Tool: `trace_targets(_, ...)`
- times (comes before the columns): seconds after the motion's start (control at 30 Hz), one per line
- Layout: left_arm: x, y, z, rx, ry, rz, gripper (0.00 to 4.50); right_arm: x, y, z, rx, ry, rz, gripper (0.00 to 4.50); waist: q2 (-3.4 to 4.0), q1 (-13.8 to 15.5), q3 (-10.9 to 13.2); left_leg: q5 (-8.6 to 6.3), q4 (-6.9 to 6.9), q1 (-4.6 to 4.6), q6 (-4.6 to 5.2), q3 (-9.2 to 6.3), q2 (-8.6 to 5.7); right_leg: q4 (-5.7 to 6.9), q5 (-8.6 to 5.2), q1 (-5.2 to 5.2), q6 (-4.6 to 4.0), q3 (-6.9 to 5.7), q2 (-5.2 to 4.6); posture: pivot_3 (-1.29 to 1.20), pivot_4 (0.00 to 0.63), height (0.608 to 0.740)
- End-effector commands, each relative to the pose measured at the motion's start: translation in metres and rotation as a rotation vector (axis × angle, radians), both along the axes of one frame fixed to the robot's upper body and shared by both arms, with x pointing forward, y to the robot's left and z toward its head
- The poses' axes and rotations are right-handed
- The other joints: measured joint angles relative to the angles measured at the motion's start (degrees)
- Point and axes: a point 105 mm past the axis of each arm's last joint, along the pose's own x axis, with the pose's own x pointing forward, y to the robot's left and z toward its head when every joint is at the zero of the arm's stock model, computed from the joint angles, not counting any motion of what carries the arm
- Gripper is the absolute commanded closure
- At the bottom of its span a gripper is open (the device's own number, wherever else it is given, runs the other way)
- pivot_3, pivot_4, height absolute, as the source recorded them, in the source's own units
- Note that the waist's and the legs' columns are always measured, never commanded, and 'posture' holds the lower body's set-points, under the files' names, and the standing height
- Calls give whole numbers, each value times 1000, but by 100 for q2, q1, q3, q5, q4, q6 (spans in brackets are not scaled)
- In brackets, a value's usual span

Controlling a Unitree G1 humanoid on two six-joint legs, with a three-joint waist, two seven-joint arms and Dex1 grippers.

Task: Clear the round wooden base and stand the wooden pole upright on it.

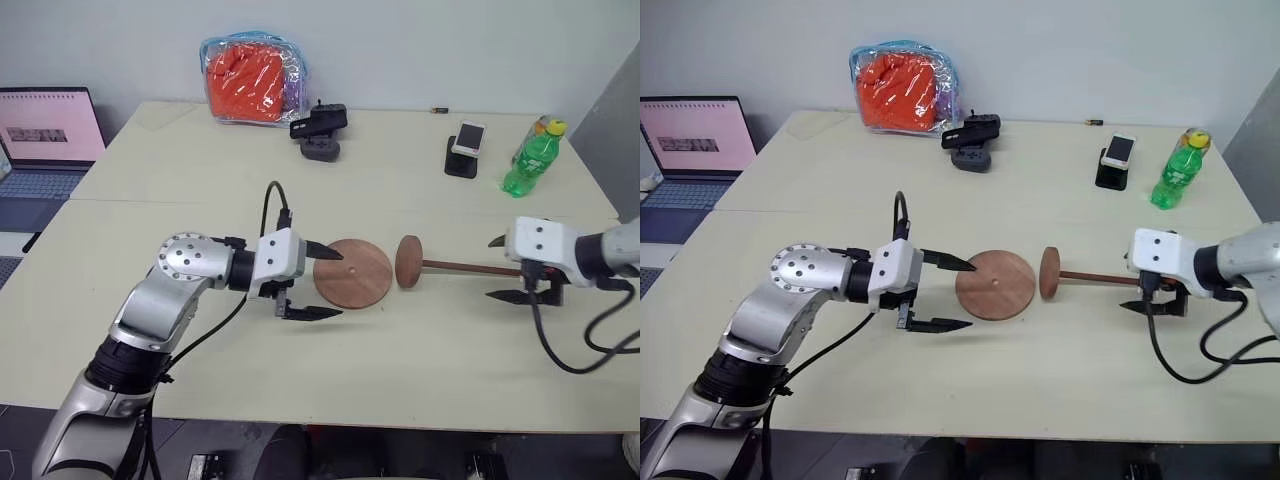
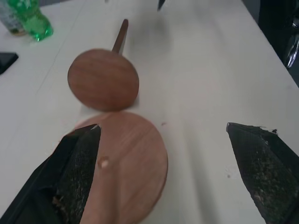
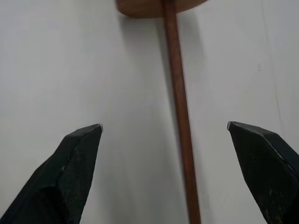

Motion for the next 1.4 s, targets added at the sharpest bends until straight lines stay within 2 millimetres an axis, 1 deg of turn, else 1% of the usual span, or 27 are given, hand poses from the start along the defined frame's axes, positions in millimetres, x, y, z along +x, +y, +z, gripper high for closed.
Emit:
trace_targets(0.03, -2, -9, 7, -48, -27, -35, 35, 17, -4, -2, -41, 3, -45, 0, 0, -5, 0, 0, 0, -9, -1, -2, 0, 0, 0, -9, 0, 0, -1, 0, 150, 740)
trace_targets(0.17, -5, -13, -1, -46, -33, -49, 35, 32, -2, -13, -57, 42, -63, 0, 0, -25, 0, 2, 0, -14, -4, 1, 3, 5, 0, -19, 0, 5, -6, 0, 150, 740)
trace_targets(0.23, -6, -15, -2, -52, -34, -57, 35, 36, 0, -15, -56, 63, -63, 0, 1, -32, 0, 2, 0, -13, -4, 3, 3, 8, 0, -22, 0, 7, -6, 0, 150, 740)
trace_targets(0.43, -9, -21, -9, -44, -39, -80, 35, 46, 15, -20, -83, 98, -19, 0, 2, -29, -1, 1, 1, -15, -2, 3, 3, 11, 0, -26, 0, 9, -6, 0, 150, 740)
trace_targets(0.67, -6, -21, -13, -38, -45, -76, 35, 53, 35, -20, -97, 118, 25, 0, 2, -36, -1, 1, 1, -15, -3, 4, 3, 14, 0, -30, 0, 10, -6, 0, 150, 740)
trace_targets(0.87, -5, -23, -17, -36, -50, -71, 35, 57, 41, -29, -160, 175, 47, 0, 2, -31, -1, 2, 2, -15, -3, 2, 2, 13, 0, -29, 0, 8, -7, 0, 150, 740)
trace_targets(0.93, -4, -23, -17, -35, -50, -69, 0, 57, 41, -30, -179, 198, 58, 365, 2, -31, -1, 2, 2, -15, -4, 2, 2, 14, 0, -29, 0, 7, -7, 0, 150, 740)
trace_targets(0.97, -4, -23, -18, -34, -50, -67, 0, 56, 42, -31, -187, 210, 64, 418, 3, -33, -1, 2, 2, -15, -4, 2, 2, 14, 0, -30, 0, 8, -7, 0, 150, 740)
trace_targets(1.0, -4, -23, -18, -32, -50, -65, 0, 56, 43, -31, -187, 223, 67, 756, 3, -35, -1, 2, 2, -15, -4, 3, 2, 15, 0, -30, 0, 8, -7, 0, 150, 740)
trace_targets(1.03, -4, -23, -19, -30, -50, -64, 0, 56, 44, -30, -191, 229, 69, 912, 3, -36, -1, 2, 2, -15, -4, 3, 2, 15, 0, -31, 0, 9, -7, 0, 150, 740)
trace_targets(1.07, -4, -23, -20, -28, -50, -61, 0, 57, 46, -30, -192, 235, 72, 1257, 3, -39, -1, 2, 2, -15, -4, 3, 2, 15, 0, -31, 0, 9, -7, 0, 150, 740)
trace_targets(1.1, -3, -23, -20, -27, -49, -60, 0, 57, 46, -30, -193, 239, 74, 1384, 3, -40, -1, 3, 2, -15, -4, 3, 3, 15, 0, -31, 0, 9, -7, 0, 150, 740)
trace_targets(1.2, -4, -23, -24, -19, -50, -57, 0, 60, 48, -30, -200, 242, 71, 2189, 3, -41, -1, 4, 2, -15, -7, 2, 3, 16, 0, -32, 0, 8, -7, 0, 150, 740)
trace_targets(1.27, -3, -23, -25, -13, -51, -56, 0, 62, 48, -29, -207, 245, 68, 2576, 3, -36, -1, 4, 2, -15, -8, 2, 3, 15, 0, -32, 0, 7, -8, 0, 150, 740)
trace_targets(1.3, -3, -23, -26, -9, -51, -56, 0, 62, 47, -29, -213, 247, 68, 2886, 3, -35, -1, 4, 2, -15, -7, 2, 2, 15, 0, -32, 0, 8, -10, 0, 150, 740)
trace_targets(1.33, -3, -23, -26, -8, -51, -57, 0, 63, 46, -28, -221, 250, 69, 3068, 3, -34, -1, 4, 2, -16, -7, 2, 0, 15, 0, -32, 0, 8, -10, 0, 150, 740)
trace_targets(1.37, -3, -23, -26, -7, -51, -57, 0, 63, 45, -28, -230, 250, 68, 3443, 3, -35, -1, 4, 2, -15, -7, 2, 0, 16, 0, -32, 0, 8, -10, 0, 150, 740)
trace_targets(1.4, -3, -23, -26, -6, -52, -57, 0, 64, 44, -28, -233, 253, 67, 3726, 3, -38, -1, 4, 2, -15, -7, 2, 0, 16, 0, -32, 0, 8, -10, 0, 150, 740)
